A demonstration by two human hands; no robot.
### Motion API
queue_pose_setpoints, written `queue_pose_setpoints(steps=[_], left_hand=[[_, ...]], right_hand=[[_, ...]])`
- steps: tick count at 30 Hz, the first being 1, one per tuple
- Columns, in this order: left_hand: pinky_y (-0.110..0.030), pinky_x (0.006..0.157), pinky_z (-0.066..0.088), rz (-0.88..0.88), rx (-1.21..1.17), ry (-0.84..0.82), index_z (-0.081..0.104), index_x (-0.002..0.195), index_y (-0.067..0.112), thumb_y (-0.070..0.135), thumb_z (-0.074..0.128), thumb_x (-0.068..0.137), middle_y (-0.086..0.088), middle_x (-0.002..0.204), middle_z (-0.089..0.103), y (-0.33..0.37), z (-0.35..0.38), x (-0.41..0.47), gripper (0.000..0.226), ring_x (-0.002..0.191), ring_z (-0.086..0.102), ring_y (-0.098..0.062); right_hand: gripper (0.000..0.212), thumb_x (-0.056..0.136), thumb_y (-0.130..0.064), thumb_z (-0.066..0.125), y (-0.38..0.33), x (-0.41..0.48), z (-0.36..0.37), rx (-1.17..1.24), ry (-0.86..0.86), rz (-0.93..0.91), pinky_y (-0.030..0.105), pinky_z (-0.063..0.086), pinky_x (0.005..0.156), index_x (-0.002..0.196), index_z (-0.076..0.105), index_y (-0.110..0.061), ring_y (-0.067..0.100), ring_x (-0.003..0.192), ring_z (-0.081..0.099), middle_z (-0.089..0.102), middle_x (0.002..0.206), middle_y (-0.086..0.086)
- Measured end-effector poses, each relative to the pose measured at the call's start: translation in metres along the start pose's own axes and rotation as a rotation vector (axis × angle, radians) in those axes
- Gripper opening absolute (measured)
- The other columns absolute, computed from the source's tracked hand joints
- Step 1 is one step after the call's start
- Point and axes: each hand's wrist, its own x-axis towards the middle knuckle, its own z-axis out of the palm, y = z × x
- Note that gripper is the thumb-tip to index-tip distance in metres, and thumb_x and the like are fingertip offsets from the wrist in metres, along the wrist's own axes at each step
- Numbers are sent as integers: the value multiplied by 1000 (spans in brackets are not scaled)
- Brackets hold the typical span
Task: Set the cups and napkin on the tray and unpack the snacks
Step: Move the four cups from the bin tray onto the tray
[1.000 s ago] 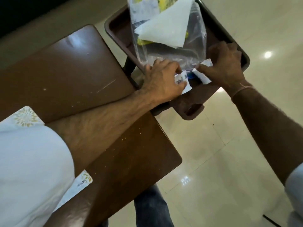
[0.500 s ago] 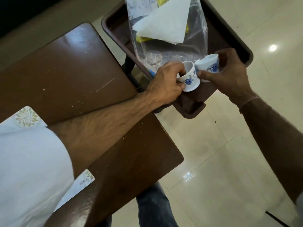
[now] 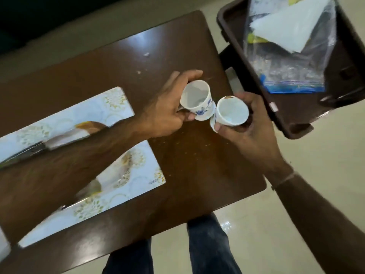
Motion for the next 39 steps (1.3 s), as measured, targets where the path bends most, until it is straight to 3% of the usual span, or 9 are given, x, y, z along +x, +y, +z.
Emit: queue_pose_setpoints(steps=[4, 9, 15, 19, 26, 29, 32, 35, 39], left_hand=[[-14, 94, 38, -40, 88, 72, 45, 138, 33, 3, 81, 75, 12, 128, 37, -43, -41, -59, 78, 122, 44, -8], [-41, 95, 51, -62, 197, 61, 51, 131, 27, 0, 83, 68, -1, 134, 44, -95, -94, -126, 75, 123, 47, -20], [-23, 97, 36, 60, 347, -52, 59, 128, 14, -1, 70, 70, -8, 126, 57, -154, -141, -178, 60, 116, 50, -16], [-18, 89, 24, 100, 487, -202, 61, 127, 15, -11, 67, 64, -12, 129, 57, -179, -150, -190, 69, 113, 48, -27], [-42, 92, 42, 146, 552, -294, 54, 134, 22, -1, 76, 67, -8, 133, 53, -190, -155, -188, 74, 116, 46, -28], [-42, 101, 42, 92, 452, -219, 49, 137, 22, 4, 76, 67, -5, 132, 52, -188, -162, -190, 78, 121, 47, -26], [-29, 87, 44, -5, 316, -10, 55, 124, 28, 14, 69, 65, 12, 114, 49, -189, -172, -195, 62, 107, 53, -14], [-22, 78, 34, -11, 420, 52, 63, 115, 21, 25, 78, 76, 9, 103, 51, -191, -171, -196, 42, 88, 47, -9], [-20, 77, 35, 7, 415, 41, 72, 107, 17, 3, 65, 81, 1, 102, 68, -190, -161, -189, 30, 82, 46, -6]], right_hand=[[75, 70, -43, 87, -31, -21, 67, -28, -113, -47, 27, 55, 96, 132, 47, -31, 10, 122, 56, 56, 131, -8], [77, 69, -39, 89, -69, -46, 147, -80, -263, -90, 2, 41, 88, 134, 49, -30, 1, 118, 52, 55, 134, -12], [80, 72, -32, 88, -99, -76, 228, -134, -384, -128, 38, 48, 109, 140, 45, -25, 13, 125, 52, 54, 140, -4], [82, 73, -25, 86, -96, -93, 267, -215, -380, -120, 41, 44, 110, 142, 43, -19, 26, 130, 50, 51, 141, 6], [83, 69, -22, 88, -84, -112, 300, -358, -280, -203, 29, 44, 91, 133, 36, -26, 28, 122, 49, 48, 134, 9], [88, 68, -24, 89, -86, -117, 300, -353, -256, -206, 37, 50, 94, 136, 33, -26, 29, 124, 49, 47, 136, 11], [93, 70, -24, 87, -87, -121, 294, -309, -297, -170, 45, 50, 103, 145, 32, -18, 30, 132, 46, 43, 142, 12], [93, 71, -17, 86, -88, -123, 288, -252, -331, -130, 49, 52, 103, 147, 33, -14, 28, 132, 47, 43, 144, 10], [90, 73, -14, 86, -91, -125, 289, -218, -349, -93, 50, 51, 104, 147, 34, -13, 27, 135, 48, 44, 147, 9]])
